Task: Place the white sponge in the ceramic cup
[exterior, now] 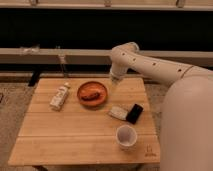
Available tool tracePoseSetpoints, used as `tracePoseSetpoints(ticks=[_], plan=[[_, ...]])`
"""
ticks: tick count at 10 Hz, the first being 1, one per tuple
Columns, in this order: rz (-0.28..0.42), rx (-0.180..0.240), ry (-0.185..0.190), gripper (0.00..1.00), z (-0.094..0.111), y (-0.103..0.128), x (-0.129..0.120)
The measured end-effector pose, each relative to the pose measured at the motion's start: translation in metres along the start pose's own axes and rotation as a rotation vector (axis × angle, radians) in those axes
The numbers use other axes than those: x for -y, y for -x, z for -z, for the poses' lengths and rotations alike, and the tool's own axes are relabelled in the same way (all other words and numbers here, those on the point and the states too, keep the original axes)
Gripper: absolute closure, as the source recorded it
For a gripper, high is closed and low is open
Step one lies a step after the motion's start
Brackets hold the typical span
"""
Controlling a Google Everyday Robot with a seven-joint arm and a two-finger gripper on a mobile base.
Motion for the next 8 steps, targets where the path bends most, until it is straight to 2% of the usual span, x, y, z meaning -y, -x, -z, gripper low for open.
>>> tracePoseSetpoints(ticks=[6,8], plan=[[-0.001,-0.001,-0.001,0.30,-0.0002,-0.0001,0.0009],[0.000,-0.032,0.013,0.30,-0.0071,-0.0064,0.0019]])
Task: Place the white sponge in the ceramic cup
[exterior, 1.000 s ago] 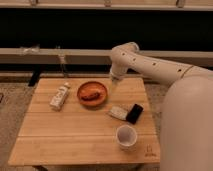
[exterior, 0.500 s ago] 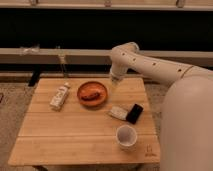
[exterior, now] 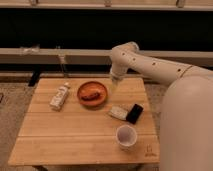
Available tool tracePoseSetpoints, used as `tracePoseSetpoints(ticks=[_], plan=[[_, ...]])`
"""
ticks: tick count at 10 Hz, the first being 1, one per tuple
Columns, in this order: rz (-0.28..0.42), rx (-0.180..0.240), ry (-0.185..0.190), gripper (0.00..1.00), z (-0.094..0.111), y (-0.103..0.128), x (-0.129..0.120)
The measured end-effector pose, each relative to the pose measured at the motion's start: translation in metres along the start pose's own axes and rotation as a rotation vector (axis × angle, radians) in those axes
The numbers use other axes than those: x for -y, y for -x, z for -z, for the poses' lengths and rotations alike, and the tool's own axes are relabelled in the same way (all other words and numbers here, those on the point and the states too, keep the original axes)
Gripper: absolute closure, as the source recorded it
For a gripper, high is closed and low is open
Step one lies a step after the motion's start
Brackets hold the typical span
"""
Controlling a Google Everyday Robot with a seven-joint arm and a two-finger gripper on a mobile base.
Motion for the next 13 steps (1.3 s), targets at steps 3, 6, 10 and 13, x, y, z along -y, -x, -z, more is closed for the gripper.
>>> tracePoseSetpoints(ticks=[3,6,10,13], plan=[[-0.019,-0.062,0.048,0.30,-0.030,-0.025,-0.029],[-0.080,-0.103,0.103,0.30,-0.061,-0.051,-0.073],[-0.151,-0.133,0.105,0.30,-0.093,-0.055,-0.089],[-0.184,-0.149,0.110,0.30,-0.115,-0.061,-0.089]])
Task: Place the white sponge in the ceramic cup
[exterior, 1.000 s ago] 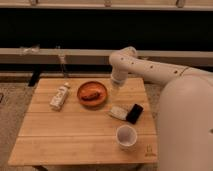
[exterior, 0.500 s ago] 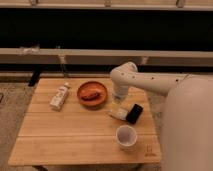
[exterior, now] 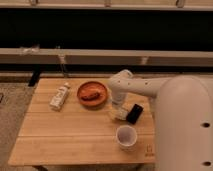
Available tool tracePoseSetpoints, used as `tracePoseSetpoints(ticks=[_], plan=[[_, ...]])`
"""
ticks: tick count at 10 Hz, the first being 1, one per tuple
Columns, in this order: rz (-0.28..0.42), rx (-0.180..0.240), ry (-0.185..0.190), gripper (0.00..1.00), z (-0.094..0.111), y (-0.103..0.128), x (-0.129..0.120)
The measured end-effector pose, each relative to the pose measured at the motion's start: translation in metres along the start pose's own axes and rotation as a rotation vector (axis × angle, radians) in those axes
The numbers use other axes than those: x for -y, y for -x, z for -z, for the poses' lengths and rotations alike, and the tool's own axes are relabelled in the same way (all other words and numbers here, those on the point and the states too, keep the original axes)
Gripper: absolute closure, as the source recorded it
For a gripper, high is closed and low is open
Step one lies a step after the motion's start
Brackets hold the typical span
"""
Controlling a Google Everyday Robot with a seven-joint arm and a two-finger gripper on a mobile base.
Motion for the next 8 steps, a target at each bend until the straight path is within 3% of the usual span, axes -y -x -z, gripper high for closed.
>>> tracePoseSetpoints(ticks=[1,2,8], plan=[[-0.011,-0.004,0.001,0.31,-0.004,-0.002,0.003],[-0.026,-0.006,0.003,0.38,-0.007,-0.003,0.005],[-0.050,-0.001,-0.005,0.96,0.004,-0.005,0.007]])
